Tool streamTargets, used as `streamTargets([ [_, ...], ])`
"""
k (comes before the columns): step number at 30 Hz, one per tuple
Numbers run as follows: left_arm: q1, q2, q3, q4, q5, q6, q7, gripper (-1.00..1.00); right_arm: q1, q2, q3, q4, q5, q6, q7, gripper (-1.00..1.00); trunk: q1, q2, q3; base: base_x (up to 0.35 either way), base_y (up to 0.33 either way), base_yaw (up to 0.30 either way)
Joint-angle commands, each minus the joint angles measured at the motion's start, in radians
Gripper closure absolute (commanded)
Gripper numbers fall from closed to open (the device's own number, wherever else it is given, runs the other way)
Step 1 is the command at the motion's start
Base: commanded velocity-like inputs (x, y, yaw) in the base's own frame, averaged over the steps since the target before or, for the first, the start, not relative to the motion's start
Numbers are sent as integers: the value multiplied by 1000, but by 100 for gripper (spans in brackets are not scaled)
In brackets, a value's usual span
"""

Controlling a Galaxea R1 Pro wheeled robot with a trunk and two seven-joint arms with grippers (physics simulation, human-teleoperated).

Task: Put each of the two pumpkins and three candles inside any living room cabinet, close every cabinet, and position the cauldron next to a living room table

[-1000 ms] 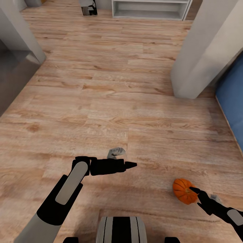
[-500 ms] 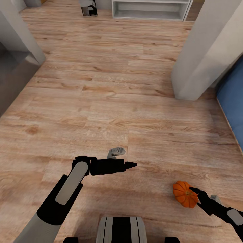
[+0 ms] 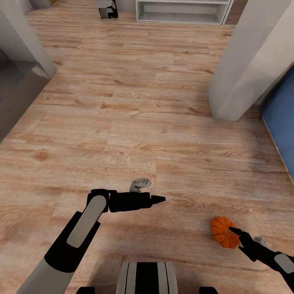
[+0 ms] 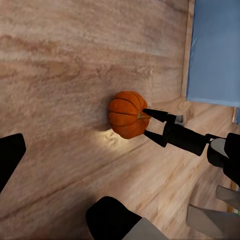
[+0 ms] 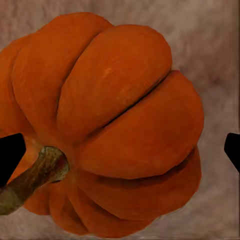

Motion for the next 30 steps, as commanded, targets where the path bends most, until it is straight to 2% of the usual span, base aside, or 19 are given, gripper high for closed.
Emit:
streamTargets([
  [1, -1, 1, -1, -1, 10, 1, 10, -100, 0, 0, -5, 0, -1, 8, 0, -100, 0, 0, -1, -177, 145, 0],
  [9, -1, 1, -2, -1, 10, 1, 10, -100, 0, 0, -5, 0, -1, 8, -13, -100, 0, 0, -1, -221, 174, 0],
  [14, -1, 1, -2, -1, 10, 1, 10, -100, 0, 0, -5, 0, -1, 8, -20, -100, 0, 0, -1, -69, 54, 0],
  [30, -1, 1, -3, 0, 9, 1, 12, -100, 0, -1, -8, -1, -2, 4, -21, -100, 0, 0, -1, 124, 14, 0],
])
